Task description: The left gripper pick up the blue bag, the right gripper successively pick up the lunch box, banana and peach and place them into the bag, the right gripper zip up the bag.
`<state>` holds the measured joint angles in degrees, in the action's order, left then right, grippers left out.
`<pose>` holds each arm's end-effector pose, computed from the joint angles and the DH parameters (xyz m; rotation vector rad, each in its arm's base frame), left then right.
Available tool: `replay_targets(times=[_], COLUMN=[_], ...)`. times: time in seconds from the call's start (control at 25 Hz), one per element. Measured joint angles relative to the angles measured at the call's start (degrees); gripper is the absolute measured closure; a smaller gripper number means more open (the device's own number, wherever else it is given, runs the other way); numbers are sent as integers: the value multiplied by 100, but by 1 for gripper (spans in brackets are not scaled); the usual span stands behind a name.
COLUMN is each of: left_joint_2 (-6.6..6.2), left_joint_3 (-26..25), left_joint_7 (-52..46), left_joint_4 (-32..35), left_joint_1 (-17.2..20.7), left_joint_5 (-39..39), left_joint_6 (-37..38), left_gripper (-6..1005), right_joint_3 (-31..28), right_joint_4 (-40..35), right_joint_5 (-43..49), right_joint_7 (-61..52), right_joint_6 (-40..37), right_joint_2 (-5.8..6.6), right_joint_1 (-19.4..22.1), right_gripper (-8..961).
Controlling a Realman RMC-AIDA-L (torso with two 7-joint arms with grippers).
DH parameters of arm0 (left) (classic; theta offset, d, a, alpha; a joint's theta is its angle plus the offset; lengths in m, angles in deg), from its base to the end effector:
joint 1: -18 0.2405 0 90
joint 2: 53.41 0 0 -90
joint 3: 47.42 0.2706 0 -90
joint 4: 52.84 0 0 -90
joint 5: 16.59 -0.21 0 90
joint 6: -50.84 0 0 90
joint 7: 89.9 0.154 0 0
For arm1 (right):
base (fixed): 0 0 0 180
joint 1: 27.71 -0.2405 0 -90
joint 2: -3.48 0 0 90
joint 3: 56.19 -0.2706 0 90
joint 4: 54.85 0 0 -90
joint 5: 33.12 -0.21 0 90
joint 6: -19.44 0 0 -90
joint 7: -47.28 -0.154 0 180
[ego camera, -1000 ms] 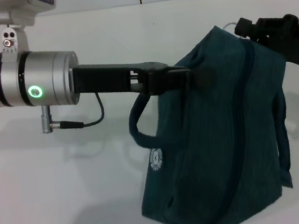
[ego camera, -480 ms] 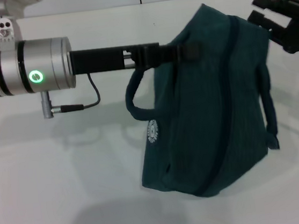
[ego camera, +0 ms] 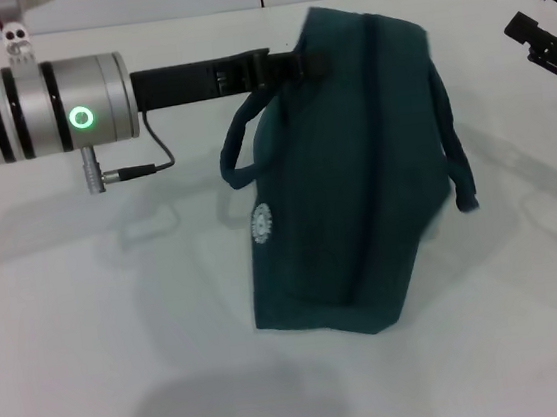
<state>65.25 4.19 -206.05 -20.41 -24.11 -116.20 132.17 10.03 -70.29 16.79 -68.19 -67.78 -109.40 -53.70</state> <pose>-0.1772 0.3953 -0.0370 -2.6440 -1.3472 -0.9730 0.2775 0.3442 0.0218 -1.8438 1.7693 1.7502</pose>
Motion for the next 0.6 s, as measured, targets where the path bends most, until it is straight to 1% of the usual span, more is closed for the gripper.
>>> replay_targets(times=[0.08, 0.16, 0.36, 0.4, 0.6], left_joint_2=[2, 5, 36, 43, 37], left_joint_3=[-11, -29, -33, -35, -37], left_joint_7=[-32, -42, -18, 9, 208], left_joint_4=[-95, -147, -128, -120, -82], left_joint_1=[-2, -3, 21, 73, 228], left_joint_5=[-17, 48, 151, 265, 691], left_joint_6=[-288, -414, -464, -392, -53], left_gripper=[949, 949, 948, 948, 757], right_joint_3=[-1, -3, -5, -5, -5], right_joint_4=[-4, -5, -8, -9, -23], right_joint_5=[0, 0, 14, 17, 46], right_joint_7=[29, 70, 205, 252, 499], right_joint_6=[-30, -68, -193, -232, -433], right_joint_2=[-4, 1, 24, 30, 56], right_joint_1=[1, 2, -8, -16, -65], right_gripper=[261, 258, 250, 249, 241])
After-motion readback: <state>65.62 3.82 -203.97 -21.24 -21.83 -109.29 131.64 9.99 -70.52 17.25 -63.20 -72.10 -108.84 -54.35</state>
